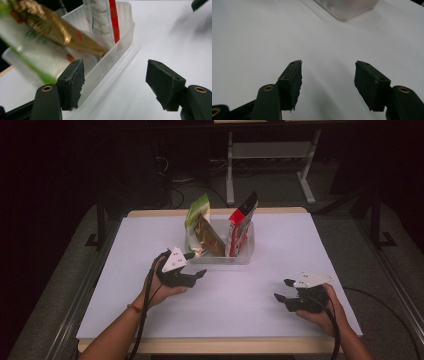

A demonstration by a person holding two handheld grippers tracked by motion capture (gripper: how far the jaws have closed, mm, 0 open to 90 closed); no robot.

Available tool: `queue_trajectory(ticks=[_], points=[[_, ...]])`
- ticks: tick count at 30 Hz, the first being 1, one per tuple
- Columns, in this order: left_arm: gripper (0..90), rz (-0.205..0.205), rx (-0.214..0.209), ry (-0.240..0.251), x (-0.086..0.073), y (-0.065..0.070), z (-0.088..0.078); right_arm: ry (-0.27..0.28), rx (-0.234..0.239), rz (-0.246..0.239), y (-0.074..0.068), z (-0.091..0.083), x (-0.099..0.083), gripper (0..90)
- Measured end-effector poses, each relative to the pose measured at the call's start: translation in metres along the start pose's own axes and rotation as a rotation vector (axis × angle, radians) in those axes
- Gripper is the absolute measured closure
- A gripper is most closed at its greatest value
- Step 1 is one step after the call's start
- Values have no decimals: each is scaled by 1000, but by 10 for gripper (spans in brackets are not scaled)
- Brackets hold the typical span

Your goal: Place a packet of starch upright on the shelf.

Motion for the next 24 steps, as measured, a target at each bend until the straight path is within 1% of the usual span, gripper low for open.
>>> queue_trajectory(ticks=[2,5,7,8,10,11,12,13,15,17,19,20,21,22,23,24], points=[[291,4,3,-12,-6,0,-5,6,-14,-11,0,-1,2,380],[286,5,-1,-17,-16,0,-14,19,-21,-15,0,-4,3,377],[278,-1,12,-21,-22,-3,-19,21,-35,-9,0,-6,2,372],[275,-1,11,-28,-27,-4,-21,23,-40,-12,-1,-7,1,371],[266,-8,6,-33,-33,-5,-24,11,-58,-20,-2,-10,-3,360],[266,5,15,-38,-37,-6,-25,6,-62,-21,-2,-12,-4,361],[264,4,13,-51,-42,-6,-26,9,-72,-27,-3,-14,-5,360],[259,-8,15,-52,-45,-7,-28,14,-82,-26,-3,-16,-5,359],[257,-23,14,-32,-48,-9,-34,31,-90,-25,-3,-20,-3,350],[257,-26,21,-29,-50,-11,-39,40,-98,-28,-3,-22,-3,344],[258,-31,17,-25,-53,-13,-43,40,-105,-26,-3,-23,-3,329],[257,-32,25,-27,-55,-16,-45,40,-104,-22,-3,-23,-3,329],[257,-41,25,-22,-57,-17,-47,39,-105,-20,-3,-23,-4,327],[257,-42,26,-22,-59,-19,-49,39,-108,-21,-2,-23,-4,323],[257,-38,40,-30,-62,-20,-50,41,-111,-19,-1,-23,-4,320],[257,-37,45,-36,-65,-22,-51,44,-113,-16,0,-24,-4,318]])
Point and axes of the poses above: each handheld gripper's, and its own axes: z roughly forward along the jaws, x roughly out of its top, y roughly to its right, the point moved 8 cm from there along z, roughly forward along the jaws, and after that the axes turned 8 degrees about -y, right-handed, at the moved point
